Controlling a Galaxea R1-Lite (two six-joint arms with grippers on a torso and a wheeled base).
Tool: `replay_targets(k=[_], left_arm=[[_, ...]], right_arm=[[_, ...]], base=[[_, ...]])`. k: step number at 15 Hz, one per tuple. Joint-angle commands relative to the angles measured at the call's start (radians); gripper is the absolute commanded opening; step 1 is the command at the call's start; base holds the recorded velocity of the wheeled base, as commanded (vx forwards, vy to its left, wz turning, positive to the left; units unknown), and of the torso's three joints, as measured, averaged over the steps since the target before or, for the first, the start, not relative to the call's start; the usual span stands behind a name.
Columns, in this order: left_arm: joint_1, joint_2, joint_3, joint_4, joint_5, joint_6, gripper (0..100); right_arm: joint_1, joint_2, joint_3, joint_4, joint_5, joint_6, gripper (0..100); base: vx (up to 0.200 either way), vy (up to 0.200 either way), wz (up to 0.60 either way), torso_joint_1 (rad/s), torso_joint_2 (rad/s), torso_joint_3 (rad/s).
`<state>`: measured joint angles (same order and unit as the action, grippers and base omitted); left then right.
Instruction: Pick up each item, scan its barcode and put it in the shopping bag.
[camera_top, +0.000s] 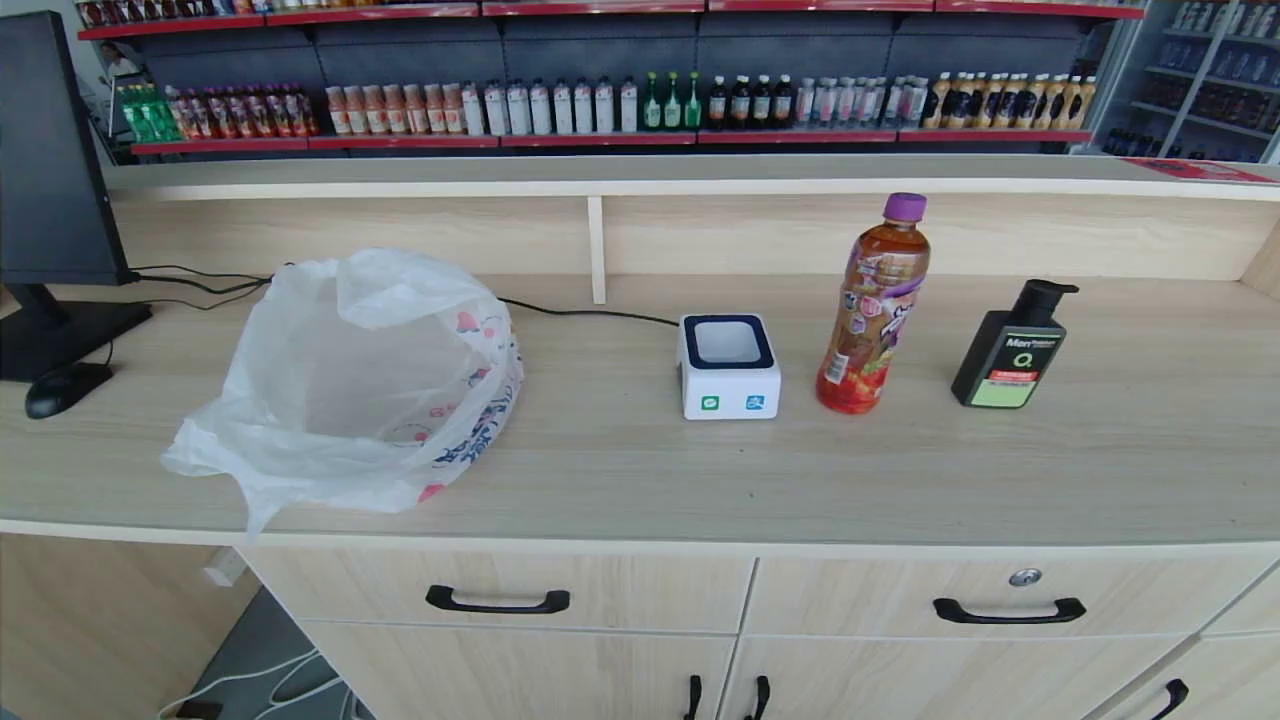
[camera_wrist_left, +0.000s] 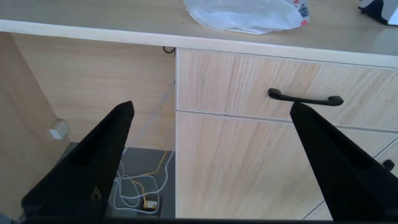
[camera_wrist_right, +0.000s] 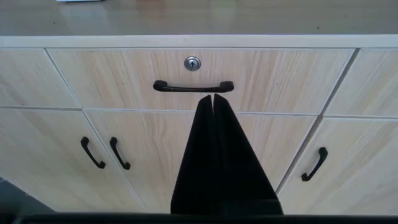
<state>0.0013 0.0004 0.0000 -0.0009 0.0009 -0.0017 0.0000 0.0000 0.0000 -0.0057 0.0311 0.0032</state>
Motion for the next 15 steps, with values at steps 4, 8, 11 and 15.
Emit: replay_targets(k=[4,8,11,15], left_arm=[[0.0,0.0,0.0,-0.001,0.001,0.0,100],[0.0,0.001,0.0,-0.001,0.001,0.0,100],[0.0,0.001,0.0,-0.001,0.001,0.0,100],[0.0,0.001,0.0,-0.001,0.001,0.0,100]], right_arm=[[0.003,0.084,-0.13,-0.054,0.023,0.003,0],[0.054,0.396,-0.19,-0.249,0.03,-0.029,0],[0.063,0.773,-0.198,-0.697,0.03,-0.038,0],[0.126,1.154,-0.222,-1.139,0.03,-0.114,0]], base=[[0.0,0.0,0.0,0.0,0.0,0.0],[0.0,0.0,0.0,0.0,0.0,0.0],[0.0,0.0,0.0,0.0,0.0,0.0],[0.0,0.0,0.0,0.0,0.0,0.0]])
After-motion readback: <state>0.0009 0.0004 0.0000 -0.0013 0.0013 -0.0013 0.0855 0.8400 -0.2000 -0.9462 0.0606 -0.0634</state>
